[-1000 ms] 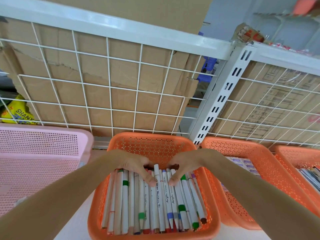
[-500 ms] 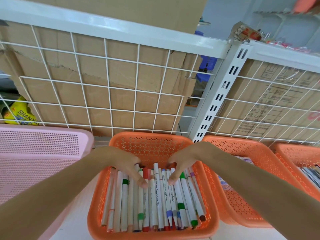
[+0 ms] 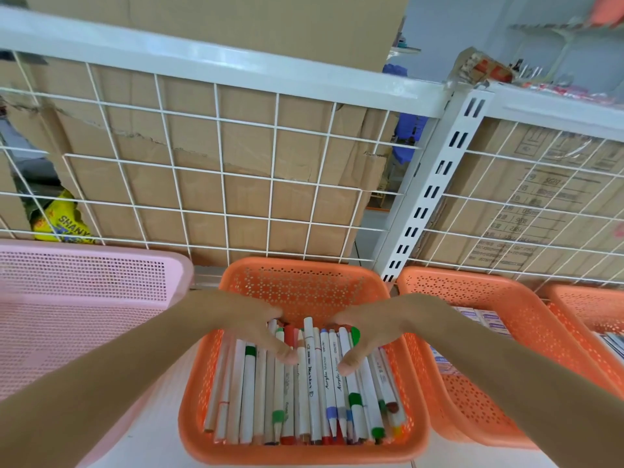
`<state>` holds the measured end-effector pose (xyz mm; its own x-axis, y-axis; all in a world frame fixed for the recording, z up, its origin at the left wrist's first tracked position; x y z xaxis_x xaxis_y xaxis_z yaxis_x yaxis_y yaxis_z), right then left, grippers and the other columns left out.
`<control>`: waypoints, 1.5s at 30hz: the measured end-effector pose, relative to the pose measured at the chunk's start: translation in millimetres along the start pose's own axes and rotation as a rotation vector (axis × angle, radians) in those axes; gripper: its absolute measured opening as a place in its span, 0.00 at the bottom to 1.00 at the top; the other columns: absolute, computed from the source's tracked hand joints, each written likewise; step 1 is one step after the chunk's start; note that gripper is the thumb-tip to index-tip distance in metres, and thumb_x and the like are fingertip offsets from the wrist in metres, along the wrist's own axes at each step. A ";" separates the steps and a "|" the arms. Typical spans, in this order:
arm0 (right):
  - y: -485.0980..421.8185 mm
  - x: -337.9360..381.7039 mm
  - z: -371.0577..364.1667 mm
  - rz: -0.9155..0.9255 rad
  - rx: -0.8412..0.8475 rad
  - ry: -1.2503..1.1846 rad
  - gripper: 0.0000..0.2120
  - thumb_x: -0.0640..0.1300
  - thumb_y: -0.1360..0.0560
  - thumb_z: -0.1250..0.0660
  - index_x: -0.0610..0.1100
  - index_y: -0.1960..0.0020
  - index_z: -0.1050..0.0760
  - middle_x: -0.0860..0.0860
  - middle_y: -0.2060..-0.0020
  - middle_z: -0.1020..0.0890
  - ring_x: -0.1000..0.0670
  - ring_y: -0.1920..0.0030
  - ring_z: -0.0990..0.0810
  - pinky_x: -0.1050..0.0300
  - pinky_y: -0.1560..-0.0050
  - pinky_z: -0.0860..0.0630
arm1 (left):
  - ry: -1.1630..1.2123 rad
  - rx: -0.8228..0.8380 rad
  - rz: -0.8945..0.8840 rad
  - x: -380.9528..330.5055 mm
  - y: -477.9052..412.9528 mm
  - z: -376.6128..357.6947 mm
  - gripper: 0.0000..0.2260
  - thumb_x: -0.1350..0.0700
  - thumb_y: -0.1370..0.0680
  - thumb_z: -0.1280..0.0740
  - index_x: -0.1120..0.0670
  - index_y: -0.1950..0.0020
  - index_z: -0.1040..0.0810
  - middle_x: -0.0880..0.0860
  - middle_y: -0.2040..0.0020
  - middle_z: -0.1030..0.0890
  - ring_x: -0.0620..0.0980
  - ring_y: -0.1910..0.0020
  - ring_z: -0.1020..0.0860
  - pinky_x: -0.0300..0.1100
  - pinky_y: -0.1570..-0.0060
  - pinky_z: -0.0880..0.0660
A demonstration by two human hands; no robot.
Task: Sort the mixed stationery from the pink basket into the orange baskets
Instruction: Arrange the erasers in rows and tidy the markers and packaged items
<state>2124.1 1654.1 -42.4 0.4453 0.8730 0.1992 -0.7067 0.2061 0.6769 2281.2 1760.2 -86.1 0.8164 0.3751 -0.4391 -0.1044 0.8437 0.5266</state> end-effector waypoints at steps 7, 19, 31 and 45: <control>11.5 6.8 -22.3 -0.057 -0.124 0.044 0.51 0.72 0.33 0.37 0.54 0.24 0.64 0.50 0.23 0.57 0.42 0.24 0.56 0.38 0.28 0.49 | -0.060 -0.135 -0.020 -6.8 11.8 -5.0 0.35 0.32 0.30 0.37 0.47 0.28 0.38 0.48 0.32 0.29 0.48 0.35 0.29 0.42 0.36 0.33; 14.7 16.5 -39.0 -0.044 -0.343 0.121 0.54 0.79 0.42 0.56 0.52 0.24 0.61 0.48 0.29 0.43 0.44 0.30 0.42 0.45 0.31 0.41 | -0.383 -0.421 -0.103 -9.4 27.1 -14.6 0.47 0.23 0.37 0.70 0.45 0.30 0.37 0.45 0.37 0.28 0.44 0.40 0.28 0.45 0.39 0.29; 6.7 24.7 -45.1 -0.041 -0.534 0.165 0.49 0.78 0.38 0.62 0.50 0.24 0.52 0.49 0.33 0.38 0.46 0.34 0.39 0.46 0.33 0.39 | -0.246 -0.594 -0.030 -27.3 29.3 -24.2 0.41 0.26 0.36 0.68 0.45 0.37 0.35 0.43 0.41 0.31 0.45 0.40 0.32 0.45 0.37 0.35; 0.0 22.6 -40.4 -0.010 -0.560 0.046 0.43 0.76 0.33 0.54 0.51 0.26 0.46 0.53 0.34 0.37 0.49 0.34 0.37 0.47 0.35 0.38 | -0.166 -0.513 -0.102 -38.2 26.0 -21.7 0.22 0.37 0.23 0.45 0.45 0.33 0.38 0.43 0.37 0.29 0.44 0.37 0.31 0.44 0.35 0.37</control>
<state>2111.9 1691.7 -66.5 0.4378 0.8856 0.1550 -0.8922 0.4067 0.1965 2235.0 1776.1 -71.4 0.9111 0.2508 -0.3272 -0.2496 0.9672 0.0464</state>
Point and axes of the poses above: each hand's wrist, its own y-axis away from the middle knuckle, its own z-axis out of the back of the hand, x = y × z, the point moved 4 cm from there along -y, towards the middle knuckle
